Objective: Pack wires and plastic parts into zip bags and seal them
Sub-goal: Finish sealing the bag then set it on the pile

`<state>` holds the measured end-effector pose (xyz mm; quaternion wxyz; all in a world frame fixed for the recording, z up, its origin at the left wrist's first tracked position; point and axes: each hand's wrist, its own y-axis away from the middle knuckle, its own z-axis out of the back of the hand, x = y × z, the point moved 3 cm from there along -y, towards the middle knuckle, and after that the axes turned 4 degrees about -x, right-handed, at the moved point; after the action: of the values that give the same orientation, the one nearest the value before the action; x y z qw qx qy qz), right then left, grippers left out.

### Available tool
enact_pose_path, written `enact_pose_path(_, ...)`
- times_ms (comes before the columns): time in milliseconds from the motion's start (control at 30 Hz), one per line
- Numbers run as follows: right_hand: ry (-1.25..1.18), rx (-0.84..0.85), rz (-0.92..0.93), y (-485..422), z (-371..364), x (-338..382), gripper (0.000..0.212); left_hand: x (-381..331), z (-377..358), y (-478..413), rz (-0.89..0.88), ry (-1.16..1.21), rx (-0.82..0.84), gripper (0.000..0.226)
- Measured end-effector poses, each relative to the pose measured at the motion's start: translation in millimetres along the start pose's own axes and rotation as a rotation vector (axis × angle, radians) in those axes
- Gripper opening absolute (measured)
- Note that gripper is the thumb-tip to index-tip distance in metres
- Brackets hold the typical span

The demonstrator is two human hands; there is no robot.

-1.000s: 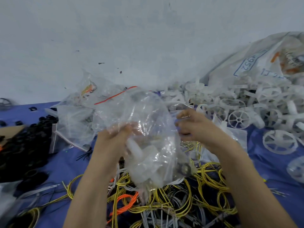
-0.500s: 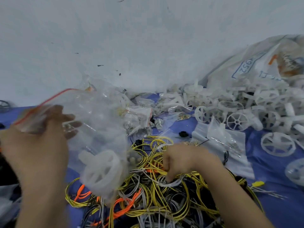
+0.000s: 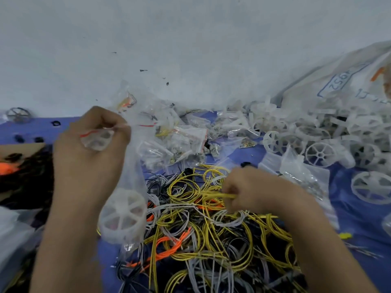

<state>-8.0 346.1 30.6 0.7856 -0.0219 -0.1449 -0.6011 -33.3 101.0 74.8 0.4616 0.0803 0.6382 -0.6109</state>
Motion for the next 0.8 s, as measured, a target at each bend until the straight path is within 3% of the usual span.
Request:
enact_pose_path(67,0.106,0.182,-0.006,-3.6,-17.3,9.6,0.027,-13.2,-1.5,3.4,-0.02,0.017,0.045,0.009)
enact_pose_path(133,0.137,0.256,-0.017,-7.4,-26.1,11.9,0.037,-24.3,-1.5,7.3,-0.017,0.006,0.059,0.009)
enact_pose_path(267,0.036,0.247,0.026,-4.3,-15.1,8.2,0.019,-26.4,6.3,8.3,0.022,-0.03,0.036,0.021)
enact_pose_path(400,-0.357,-0.06,-0.035,16.6,21.1,-16.8,0.005,-27.3,8.6,5.9,0.056,-0.031,0.055,0.012)
enact_pose_path(500,-0.716,-0.336,-0.071,29.7,38.8,-30.8,0.019,-31.3,3.9,7.5,0.063,0.012,0.11,0.011)
enact_pose_path(600,-0.754,-0.459,-0.014,34.6,48.0,-29.8,0.02,-36.0,0.0,10.2,0.051,0.037,0.117,0.022)
enact_pose_path(667,-0.615,-0.359,0.082,37.3,50.2,-23.5,0.021,-37.3,-2.0,11.0,0.042,0.043,0.124,0.025)
enact_pose_path(800,-0.134,0.127,0.146,27.0,16.8,2.0,0.009,-33.9,-3.5,9.5,0.033,0.029,0.156,0.019)
